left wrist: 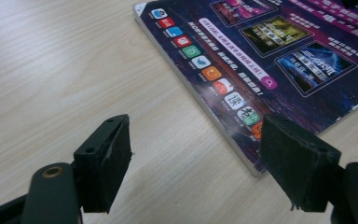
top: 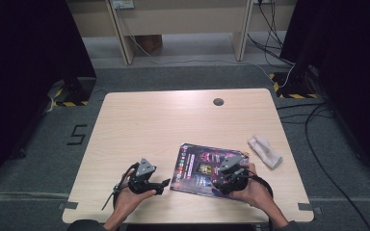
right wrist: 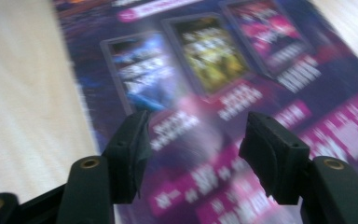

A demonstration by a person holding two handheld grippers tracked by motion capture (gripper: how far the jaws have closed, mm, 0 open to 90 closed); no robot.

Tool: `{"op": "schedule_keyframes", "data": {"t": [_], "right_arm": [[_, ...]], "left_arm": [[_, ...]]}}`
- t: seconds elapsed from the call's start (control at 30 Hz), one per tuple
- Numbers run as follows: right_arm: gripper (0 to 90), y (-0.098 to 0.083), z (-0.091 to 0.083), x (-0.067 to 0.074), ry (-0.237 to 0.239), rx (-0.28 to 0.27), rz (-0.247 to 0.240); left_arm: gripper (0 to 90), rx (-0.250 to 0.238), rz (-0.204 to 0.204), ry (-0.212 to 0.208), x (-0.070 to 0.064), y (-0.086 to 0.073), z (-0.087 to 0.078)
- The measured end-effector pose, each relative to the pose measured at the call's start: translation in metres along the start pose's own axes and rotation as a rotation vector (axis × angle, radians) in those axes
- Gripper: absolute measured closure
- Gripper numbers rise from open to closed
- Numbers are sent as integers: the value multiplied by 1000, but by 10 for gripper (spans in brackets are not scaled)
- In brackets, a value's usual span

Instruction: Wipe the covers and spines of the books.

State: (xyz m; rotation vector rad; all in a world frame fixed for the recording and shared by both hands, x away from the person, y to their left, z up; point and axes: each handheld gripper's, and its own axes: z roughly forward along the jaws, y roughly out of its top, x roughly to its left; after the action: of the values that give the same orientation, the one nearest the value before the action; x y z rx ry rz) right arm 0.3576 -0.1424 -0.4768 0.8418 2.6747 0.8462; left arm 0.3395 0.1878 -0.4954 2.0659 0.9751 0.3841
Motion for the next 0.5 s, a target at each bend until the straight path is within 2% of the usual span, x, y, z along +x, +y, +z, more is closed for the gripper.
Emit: {"op": "schedule_keyframes", "data": {"t": [0.03, 0.07, 0.1, 0.23, 0.33, 0.4, 0.5], "right_arm": [[404, -3, -3, -4, -19, -4, 32], [404, -3, -3, -4, -19, -4, 32], [394, -9, -7, -9, -50, -17, 83], [375, -21, -15, -19, -106, -25, 182], [371, -31, -19, -24, -124, -21, 240], [363, -36, -21, -26, -142, -17, 252], [360, -41, -23, -29, -151, -11, 273]], "left_arm": [[247, 5, 14, -5, -3, 2, 4], [246, 5, 14, -5, -3, 2, 4], [245, 14, 28, -9, -5, 4, 8], [244, 22, 53, -24, -10, 9, 17], [244, 31, 74, -29, -12, 12, 23], [245, 48, 96, -35, -16, 15, 32], [246, 53, 95, -38, -18, 18, 38]]}}
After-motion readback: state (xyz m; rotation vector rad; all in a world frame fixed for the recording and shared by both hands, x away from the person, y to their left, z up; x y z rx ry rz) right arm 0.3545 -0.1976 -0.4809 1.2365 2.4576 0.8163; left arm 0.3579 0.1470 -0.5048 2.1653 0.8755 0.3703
